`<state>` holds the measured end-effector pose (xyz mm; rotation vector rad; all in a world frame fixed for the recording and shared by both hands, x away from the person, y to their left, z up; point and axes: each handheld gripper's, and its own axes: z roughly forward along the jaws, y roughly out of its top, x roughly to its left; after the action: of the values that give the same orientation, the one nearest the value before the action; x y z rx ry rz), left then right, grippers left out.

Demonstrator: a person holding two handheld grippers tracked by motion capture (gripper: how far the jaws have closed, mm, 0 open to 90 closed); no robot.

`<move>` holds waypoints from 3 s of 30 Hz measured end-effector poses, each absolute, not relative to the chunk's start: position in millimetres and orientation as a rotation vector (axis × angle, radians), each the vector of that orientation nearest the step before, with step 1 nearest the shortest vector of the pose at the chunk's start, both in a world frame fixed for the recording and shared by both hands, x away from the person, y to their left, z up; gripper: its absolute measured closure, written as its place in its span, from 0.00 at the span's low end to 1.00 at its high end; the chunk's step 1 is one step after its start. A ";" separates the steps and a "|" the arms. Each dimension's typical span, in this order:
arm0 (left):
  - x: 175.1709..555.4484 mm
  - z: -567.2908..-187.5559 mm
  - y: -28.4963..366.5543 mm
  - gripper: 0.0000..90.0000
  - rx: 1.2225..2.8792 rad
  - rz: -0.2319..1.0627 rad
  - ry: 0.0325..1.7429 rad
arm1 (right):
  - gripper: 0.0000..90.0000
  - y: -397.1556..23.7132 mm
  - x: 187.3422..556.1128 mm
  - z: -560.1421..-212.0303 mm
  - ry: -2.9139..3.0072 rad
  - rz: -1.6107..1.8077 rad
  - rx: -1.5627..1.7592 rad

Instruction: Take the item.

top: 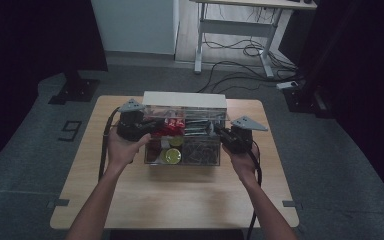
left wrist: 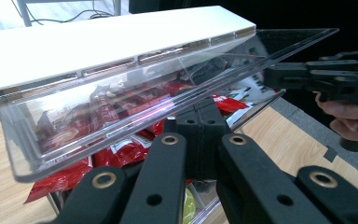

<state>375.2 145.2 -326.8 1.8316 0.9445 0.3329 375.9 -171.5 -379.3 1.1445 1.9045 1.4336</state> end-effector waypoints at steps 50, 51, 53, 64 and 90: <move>377.6 -323.7 147.1 1.00 1.811 0.339 0.955 | 0.99 -207.4 320.4 -372.2 1.725 1.592 1.035; 377.5 -323.7 146.8 1.00 1.811 0.339 0.954 | 0.99 -209.2 319.6 -371.7 1.721 1.593 1.035; 377.4 -323.7 146.2 1.00 1.815 0.342 0.952 | 0.99 -212.4 317.7 -371.1 1.716 1.601 1.039; 378.8 -324.3 144.9 1.00 1.819 0.332 0.956 | 0.99 -223.4 308.2 -370.1 1.707 1.622 1.040; 376.8 -324.2 144.7 1.00 1.825 0.327 0.949 | 0.99 -247.6 291.3 -381.4 1.700 1.675 1.048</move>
<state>376.8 144.7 -324.2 1.8252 0.9493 0.3272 291.3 -247.6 -381.4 1.0476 1.7004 1.6748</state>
